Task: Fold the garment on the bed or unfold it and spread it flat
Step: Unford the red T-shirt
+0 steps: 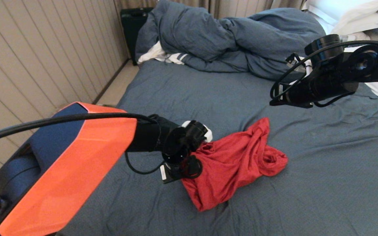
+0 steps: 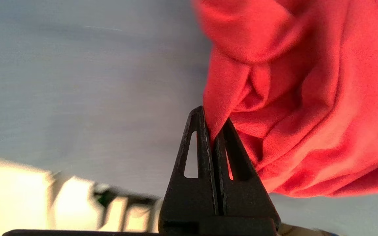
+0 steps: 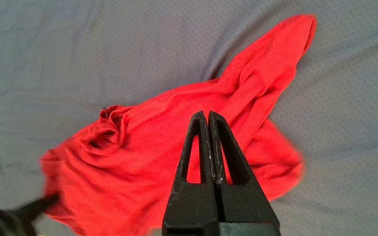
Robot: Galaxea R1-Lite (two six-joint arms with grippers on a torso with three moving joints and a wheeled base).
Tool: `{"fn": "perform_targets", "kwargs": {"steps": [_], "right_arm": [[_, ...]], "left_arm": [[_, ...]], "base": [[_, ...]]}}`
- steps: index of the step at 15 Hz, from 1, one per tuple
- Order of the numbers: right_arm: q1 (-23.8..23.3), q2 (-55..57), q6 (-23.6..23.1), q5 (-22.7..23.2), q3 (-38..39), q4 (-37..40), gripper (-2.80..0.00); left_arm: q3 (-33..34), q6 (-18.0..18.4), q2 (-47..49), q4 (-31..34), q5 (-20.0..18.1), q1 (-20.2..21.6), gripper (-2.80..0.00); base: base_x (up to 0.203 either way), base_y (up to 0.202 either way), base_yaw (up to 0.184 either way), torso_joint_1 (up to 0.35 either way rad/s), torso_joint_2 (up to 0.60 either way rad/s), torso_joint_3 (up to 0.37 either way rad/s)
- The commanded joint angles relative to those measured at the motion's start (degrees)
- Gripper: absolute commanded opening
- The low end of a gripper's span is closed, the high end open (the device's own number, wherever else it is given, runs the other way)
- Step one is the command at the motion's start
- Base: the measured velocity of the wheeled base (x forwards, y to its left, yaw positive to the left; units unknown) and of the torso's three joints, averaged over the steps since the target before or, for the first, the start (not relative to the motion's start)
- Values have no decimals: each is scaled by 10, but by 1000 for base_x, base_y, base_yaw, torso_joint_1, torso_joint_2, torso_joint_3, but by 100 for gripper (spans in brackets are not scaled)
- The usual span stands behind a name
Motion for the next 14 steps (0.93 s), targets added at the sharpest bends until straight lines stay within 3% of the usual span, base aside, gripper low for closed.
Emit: {"fn": "perform_targets", "kwargs": {"steps": [1,4,8,10,14], "right_arm": [[1,3,0,1,0,1,-280],[1,5,0,0,1,1,-280],[0,8,-1,0,0,1,-280],[1,8,-1,0,1,1,-280],[1,6,-1,1,4,1,-280]], "left_arm": [[36,6,-35,5,-1,31,-280],[111,49,-72,-35,-18,75,-280],[168,138,-112,-61,-35,160,-280],[181,172,-135,-62,-93,202,-280],[209,209,-142,-69,-120,218,-280]], "base": [[0,0,0,0,0,0],[0,0,0,0,0,0],[0,0,0,0,0,0],[0,0,0,0,0,0],[0,0,0,0,0,0]]}}
